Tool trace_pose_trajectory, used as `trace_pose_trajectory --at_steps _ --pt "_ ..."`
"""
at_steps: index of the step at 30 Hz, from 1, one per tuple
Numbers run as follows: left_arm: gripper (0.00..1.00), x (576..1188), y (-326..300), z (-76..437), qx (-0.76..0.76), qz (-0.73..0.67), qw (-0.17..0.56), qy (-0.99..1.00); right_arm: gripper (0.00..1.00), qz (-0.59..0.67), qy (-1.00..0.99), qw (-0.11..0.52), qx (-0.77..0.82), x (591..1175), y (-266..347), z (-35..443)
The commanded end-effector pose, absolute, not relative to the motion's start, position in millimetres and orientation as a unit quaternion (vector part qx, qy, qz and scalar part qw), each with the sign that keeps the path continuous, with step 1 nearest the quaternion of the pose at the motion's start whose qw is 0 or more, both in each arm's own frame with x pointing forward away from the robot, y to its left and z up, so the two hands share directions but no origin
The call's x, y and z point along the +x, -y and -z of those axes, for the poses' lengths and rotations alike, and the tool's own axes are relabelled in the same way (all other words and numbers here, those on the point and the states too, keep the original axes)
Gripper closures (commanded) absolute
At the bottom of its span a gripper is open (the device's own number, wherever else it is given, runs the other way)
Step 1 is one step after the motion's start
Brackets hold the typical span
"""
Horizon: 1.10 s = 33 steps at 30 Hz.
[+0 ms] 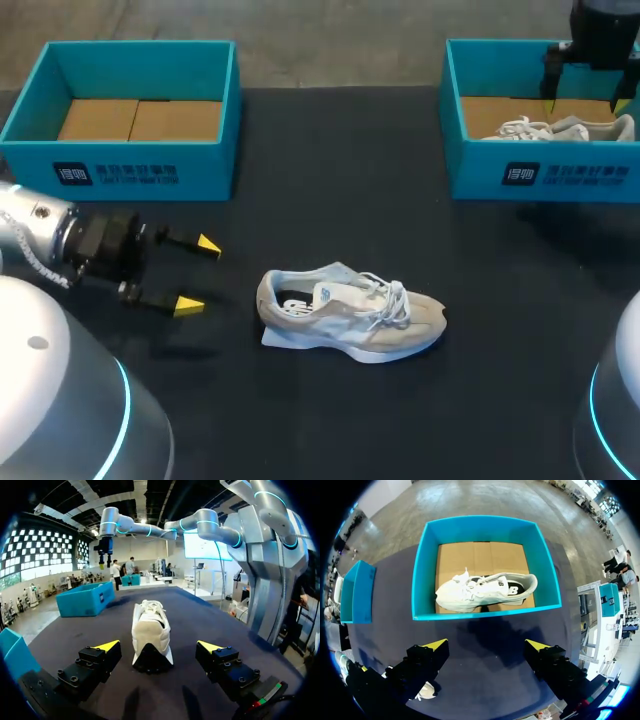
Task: Take the shoe out of the shoebox, open the shoe tongue, remove and reinsert the insole, then place the shoe into the shoebox
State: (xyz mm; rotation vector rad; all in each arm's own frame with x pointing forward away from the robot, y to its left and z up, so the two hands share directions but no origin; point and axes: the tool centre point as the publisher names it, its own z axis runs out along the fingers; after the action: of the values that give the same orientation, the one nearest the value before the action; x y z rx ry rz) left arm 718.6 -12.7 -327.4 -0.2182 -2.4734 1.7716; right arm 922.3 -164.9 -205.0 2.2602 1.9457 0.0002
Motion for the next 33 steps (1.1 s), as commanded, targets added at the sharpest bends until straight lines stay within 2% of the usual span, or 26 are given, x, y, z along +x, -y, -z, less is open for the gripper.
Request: trace_pose_trajectory --at_steps 1,13,14,17,33 --pt "0.00 720 14 330 -0.085 -0.564 0.049 0.820 0.00 0.000 -0.650 0.080 0.756 922 165 205" --pt "0.00 720 14 330 -0.085 -0.564 0.049 0.820 0.00 0.000 -0.650 0.080 0.756 922 165 205" --pt "0.00 715 19 336 -0.083 -0.573 0.080 0.811 0.00 0.000 -0.650 0.080 0.756 922 165 205" --pt "0.00 717 28 350 -0.066 -0.569 0.087 0.815 0.00 0.000 -0.650 0.080 0.756 922 165 205" --pt "0.00 735 46 377 -0.032 -0.574 0.076 0.815 0.00 0.000 -0.650 0.080 0.756 922 165 205"
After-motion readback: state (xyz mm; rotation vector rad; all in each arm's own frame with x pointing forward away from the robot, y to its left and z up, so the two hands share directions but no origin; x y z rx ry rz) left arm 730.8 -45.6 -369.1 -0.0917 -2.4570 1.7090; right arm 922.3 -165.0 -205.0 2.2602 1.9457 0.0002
